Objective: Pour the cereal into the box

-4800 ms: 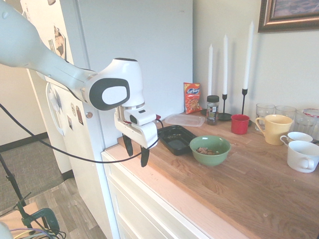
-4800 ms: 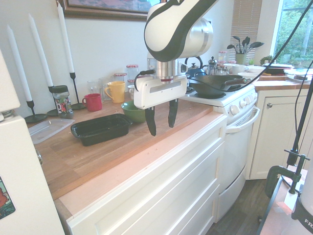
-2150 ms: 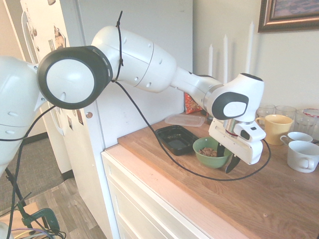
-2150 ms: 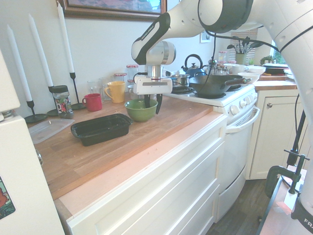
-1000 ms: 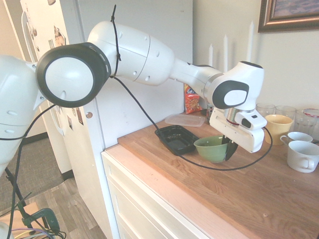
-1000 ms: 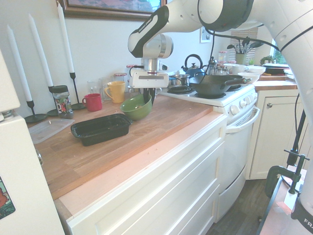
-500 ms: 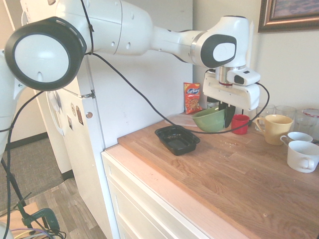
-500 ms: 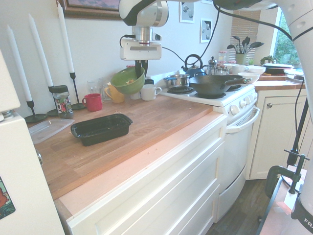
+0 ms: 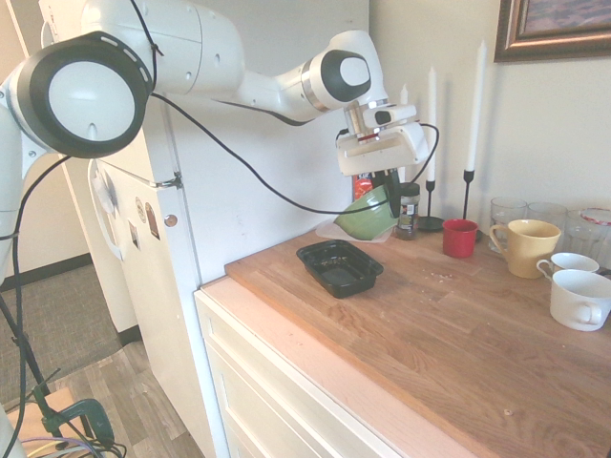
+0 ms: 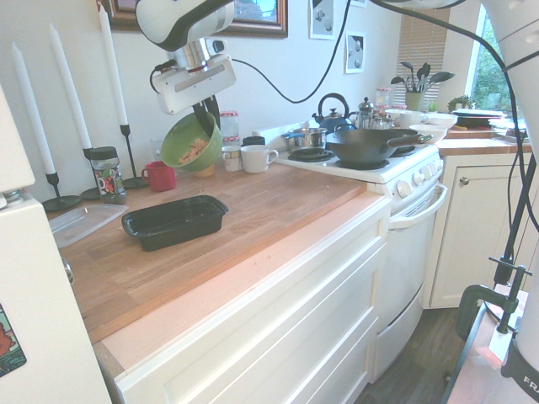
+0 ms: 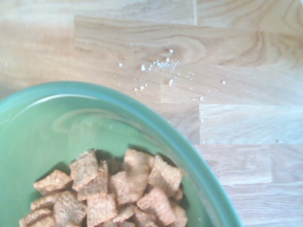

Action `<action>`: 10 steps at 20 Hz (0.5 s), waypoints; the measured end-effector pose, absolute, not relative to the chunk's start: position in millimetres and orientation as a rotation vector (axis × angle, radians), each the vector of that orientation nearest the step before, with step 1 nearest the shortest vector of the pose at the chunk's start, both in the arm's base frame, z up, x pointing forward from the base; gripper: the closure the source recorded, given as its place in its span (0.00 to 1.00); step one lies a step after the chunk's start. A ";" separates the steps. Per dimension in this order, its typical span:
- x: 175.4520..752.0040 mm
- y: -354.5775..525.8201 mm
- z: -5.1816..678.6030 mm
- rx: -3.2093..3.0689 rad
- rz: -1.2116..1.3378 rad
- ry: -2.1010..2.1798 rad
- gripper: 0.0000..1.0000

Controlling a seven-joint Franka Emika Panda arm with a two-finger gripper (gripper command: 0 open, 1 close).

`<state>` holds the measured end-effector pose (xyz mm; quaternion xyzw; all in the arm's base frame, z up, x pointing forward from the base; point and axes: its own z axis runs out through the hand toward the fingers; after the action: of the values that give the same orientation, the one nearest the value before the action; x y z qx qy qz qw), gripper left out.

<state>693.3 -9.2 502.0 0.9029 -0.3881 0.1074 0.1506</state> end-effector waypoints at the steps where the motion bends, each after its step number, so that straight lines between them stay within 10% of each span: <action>1: 693.5 2.2 498.9 2.563 0.321 -1.083 1.00; 10: 696.6 58.4 465.3 2.294 0.426 -0.799 1.00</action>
<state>696.6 58.4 465.3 0.8776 -0.3057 0.1630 0.3314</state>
